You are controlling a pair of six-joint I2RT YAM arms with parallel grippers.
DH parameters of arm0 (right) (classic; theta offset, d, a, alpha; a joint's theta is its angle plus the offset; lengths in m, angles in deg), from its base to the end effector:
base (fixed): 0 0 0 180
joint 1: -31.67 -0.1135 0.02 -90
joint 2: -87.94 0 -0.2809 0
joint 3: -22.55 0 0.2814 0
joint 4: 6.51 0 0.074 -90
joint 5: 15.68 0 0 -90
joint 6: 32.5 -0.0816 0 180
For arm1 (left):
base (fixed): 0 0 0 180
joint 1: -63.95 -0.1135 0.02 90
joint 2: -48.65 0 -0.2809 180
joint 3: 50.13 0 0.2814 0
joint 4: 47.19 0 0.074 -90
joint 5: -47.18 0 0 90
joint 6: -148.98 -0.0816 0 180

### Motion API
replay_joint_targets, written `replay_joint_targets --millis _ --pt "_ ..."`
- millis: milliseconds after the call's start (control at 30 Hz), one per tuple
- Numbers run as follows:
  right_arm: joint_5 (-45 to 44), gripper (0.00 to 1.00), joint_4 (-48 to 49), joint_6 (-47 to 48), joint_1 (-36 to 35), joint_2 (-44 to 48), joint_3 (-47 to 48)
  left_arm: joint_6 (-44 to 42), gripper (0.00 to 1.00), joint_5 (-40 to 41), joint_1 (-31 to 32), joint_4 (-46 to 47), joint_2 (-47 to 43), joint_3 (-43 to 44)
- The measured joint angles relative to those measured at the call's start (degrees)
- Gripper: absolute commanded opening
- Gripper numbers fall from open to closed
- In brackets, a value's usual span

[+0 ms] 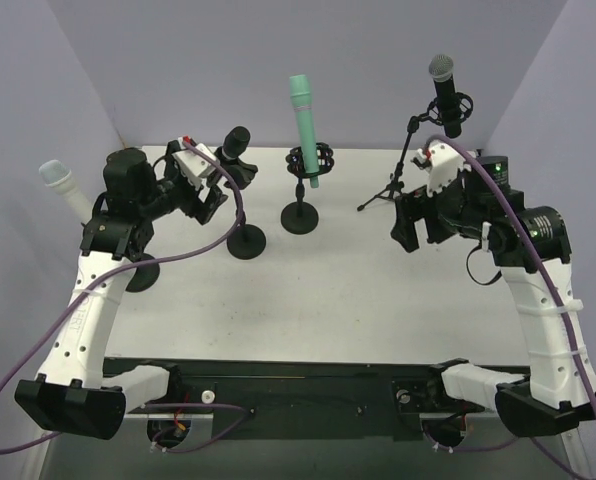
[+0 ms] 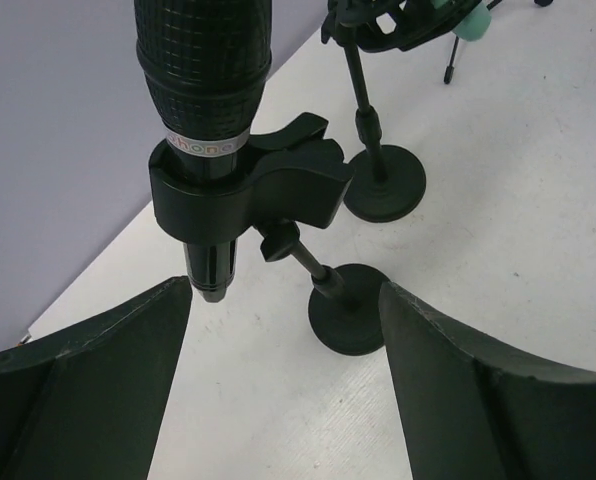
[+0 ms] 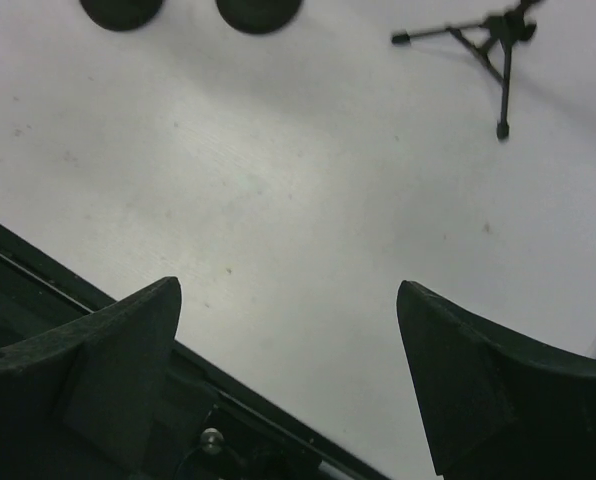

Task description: Remove the microphone from the stand

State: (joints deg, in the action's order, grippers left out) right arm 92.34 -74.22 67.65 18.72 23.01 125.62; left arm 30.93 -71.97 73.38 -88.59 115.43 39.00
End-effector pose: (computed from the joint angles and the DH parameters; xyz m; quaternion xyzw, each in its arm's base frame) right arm 0.2420 0.0816 0.4669 -0.2481 0.8204 0.1474 0.4936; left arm 0.2962 -0.0895 0.4312 0.3915 0.6995 -0.1114 0.5874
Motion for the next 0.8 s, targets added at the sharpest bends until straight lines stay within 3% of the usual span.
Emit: replay_joint_targets --millis 100,333,533,800 --pt "0.81 0.84 2.34 -0.98 -6.38 -5.20 7.82 2.29 0.88 0.22 0.00 3.06 0.07 -0.09" --pt "1.81 0.83 7.23 -3.08 -14.05 -15.96 17.38 4.07 0.86 1.44 0.02 12.52 5.22 0.87" --pt "2.03 0.83 8.39 -4.11 -16.15 -18.49 17.40 2.19 0.86 1.01 0.02 13.51 12.26 3.52" --pt "2.01 0.83 8.68 -4.04 -16.13 -14.67 13.66 -1.66 0.82 -3.82 -0.04 10.29 17.27 10.60"
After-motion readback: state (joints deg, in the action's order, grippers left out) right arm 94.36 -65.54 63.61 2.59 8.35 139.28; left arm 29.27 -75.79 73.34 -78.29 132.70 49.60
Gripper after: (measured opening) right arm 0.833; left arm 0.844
